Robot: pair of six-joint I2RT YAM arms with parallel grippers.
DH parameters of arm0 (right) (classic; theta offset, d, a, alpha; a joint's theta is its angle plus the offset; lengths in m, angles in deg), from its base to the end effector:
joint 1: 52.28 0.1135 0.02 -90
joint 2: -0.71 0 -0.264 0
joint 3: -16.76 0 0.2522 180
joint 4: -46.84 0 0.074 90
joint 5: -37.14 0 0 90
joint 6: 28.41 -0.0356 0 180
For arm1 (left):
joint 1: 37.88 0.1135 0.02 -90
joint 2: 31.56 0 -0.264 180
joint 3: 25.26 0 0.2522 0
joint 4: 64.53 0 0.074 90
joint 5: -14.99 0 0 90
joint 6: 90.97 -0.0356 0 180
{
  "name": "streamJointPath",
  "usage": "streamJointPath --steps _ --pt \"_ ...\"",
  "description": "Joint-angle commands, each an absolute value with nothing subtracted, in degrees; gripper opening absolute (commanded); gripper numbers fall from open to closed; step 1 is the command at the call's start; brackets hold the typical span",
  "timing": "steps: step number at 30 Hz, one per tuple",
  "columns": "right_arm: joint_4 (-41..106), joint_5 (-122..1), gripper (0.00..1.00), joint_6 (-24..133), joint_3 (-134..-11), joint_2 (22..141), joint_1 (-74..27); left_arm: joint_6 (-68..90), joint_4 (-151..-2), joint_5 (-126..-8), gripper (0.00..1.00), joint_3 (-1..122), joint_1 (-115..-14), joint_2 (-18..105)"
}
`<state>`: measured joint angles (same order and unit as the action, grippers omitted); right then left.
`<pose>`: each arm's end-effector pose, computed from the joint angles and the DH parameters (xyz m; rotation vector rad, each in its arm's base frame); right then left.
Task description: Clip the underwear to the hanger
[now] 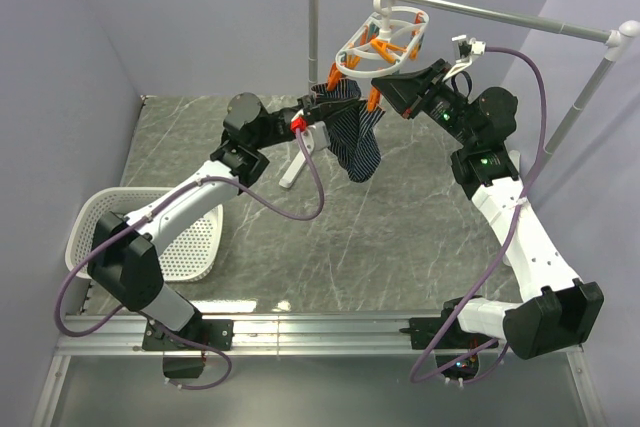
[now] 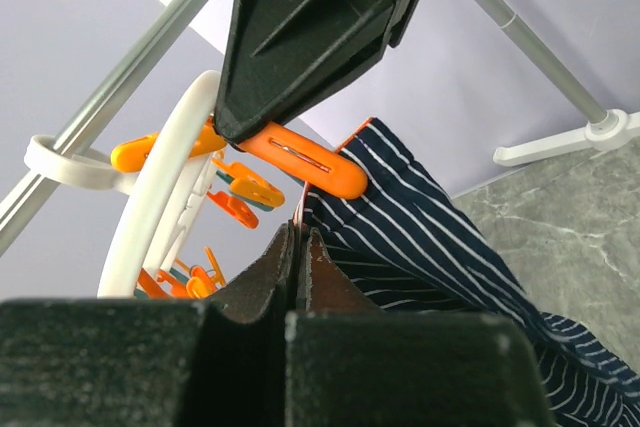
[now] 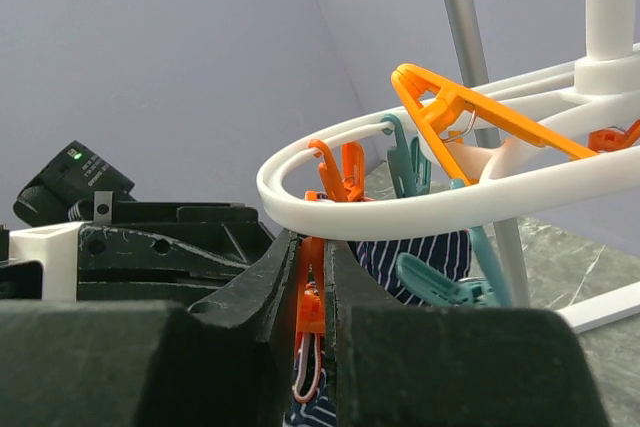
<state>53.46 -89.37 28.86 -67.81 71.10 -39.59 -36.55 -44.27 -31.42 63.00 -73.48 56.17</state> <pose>0.2605 0.0804 0.4604 -0.3633 1.3071 1.0574 0.2744 -0.2266 0.4150 1.2073 0.5455 -0.4586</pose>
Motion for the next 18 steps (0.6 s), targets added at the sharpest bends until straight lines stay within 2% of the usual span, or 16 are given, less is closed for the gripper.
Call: streamJointPath --steps 1,7,11,12,15,18 --pt "55.5 -89.9 0.0 27.7 -67.5 71.0 -40.1 -34.3 -40.2 -31.8 0.0 66.0 -73.3 56.7" --pt "55.4 -90.0 0.0 27.7 -67.7 71.1 -40.1 -32.9 -39.8 -31.6 0.0 66.7 -73.3 57.0" --pt "54.9 -90.4 0.2 27.7 -68.1 71.1 -40.1 -33.1 -40.1 -31.6 0.0 66.7 -73.3 57.0" --pt "54.7 -90.1 0.29 27.8 -68.2 71.2 -40.1 -33.1 -39.9 -31.6 0.0 66.6 -73.3 57.1" --pt "54.0 -90.1 0.4 28.0 -68.5 71.0 -40.1 -33.1 -39.9 -31.5 0.0 66.6 -73.3 57.1" --pt "53.5 -90.2 0.47 28.5 -68.6 71.1 -40.1 -33.1 -40.0 -31.7 0.0 66.6 -73.3 57.3"
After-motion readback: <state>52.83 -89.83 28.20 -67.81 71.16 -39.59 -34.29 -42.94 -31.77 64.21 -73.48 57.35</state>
